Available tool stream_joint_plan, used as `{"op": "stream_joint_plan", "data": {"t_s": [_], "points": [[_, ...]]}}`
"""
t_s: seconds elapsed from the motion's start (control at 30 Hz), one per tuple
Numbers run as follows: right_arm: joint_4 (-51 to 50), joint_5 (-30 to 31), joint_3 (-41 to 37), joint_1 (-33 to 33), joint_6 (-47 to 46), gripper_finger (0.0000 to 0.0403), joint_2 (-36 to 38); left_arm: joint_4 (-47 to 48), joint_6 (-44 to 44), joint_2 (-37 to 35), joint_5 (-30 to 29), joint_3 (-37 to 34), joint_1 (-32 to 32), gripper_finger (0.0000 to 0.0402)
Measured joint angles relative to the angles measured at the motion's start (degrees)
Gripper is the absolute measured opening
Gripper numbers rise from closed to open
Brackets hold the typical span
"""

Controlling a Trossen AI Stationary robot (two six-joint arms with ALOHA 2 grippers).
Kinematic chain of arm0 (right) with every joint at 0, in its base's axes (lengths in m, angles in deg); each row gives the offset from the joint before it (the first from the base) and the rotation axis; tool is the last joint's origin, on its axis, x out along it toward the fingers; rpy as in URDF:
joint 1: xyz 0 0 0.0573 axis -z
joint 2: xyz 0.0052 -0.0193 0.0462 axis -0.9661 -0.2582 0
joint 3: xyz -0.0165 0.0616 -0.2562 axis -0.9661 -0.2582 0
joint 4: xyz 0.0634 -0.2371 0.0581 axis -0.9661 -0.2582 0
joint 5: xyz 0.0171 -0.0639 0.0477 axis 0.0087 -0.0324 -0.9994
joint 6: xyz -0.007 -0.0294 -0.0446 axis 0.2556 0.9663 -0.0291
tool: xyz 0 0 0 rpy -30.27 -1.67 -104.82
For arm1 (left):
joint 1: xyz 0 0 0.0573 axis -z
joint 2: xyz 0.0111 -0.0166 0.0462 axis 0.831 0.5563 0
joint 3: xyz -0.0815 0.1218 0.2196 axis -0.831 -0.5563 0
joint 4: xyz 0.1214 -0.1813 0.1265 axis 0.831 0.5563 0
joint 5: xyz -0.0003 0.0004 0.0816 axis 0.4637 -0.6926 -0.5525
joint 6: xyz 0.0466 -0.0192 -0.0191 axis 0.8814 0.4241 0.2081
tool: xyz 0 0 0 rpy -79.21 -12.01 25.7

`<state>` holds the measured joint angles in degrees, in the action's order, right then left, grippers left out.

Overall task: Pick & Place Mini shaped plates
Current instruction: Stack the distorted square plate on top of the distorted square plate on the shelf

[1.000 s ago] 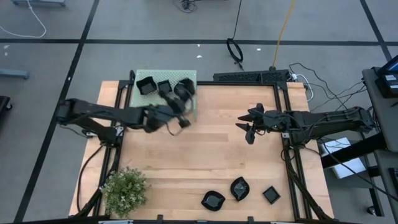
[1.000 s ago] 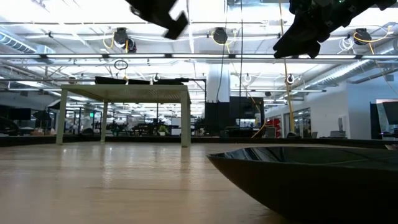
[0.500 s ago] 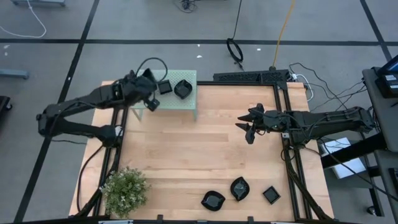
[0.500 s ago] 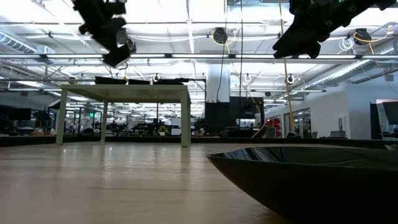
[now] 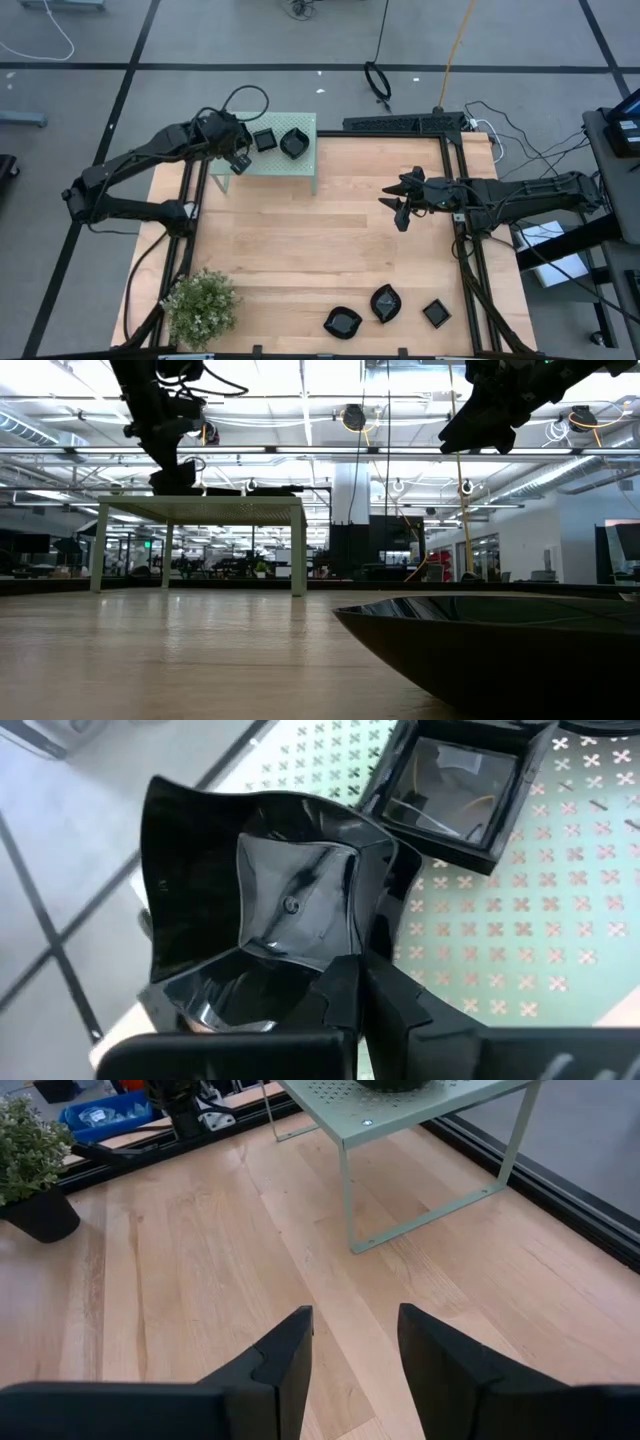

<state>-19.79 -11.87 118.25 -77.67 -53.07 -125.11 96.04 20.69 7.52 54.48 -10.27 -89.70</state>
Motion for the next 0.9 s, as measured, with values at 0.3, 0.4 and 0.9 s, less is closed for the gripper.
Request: {"op": "stream_joint_plan", "data": {"t_s": [0.3,0.4,0.9], "points": [[0.0,0.0,0.0,0.0,0.0,0.0137,0.0,-1.9,1.8,1.7,-0.5,0.0,-0.3,0.0020],[0.0,0.0,0.0,0.0,0.0,0.0137,0.0,-2.6,1.6,1.8,-3.0,0.0,-0.3,0.0021],[-0.1,0.0,0.0,0.0,0.5,0.0137,0.0,-2.6,0.8,1.5,-2.9,0.0,0.6,0.0125]]}}
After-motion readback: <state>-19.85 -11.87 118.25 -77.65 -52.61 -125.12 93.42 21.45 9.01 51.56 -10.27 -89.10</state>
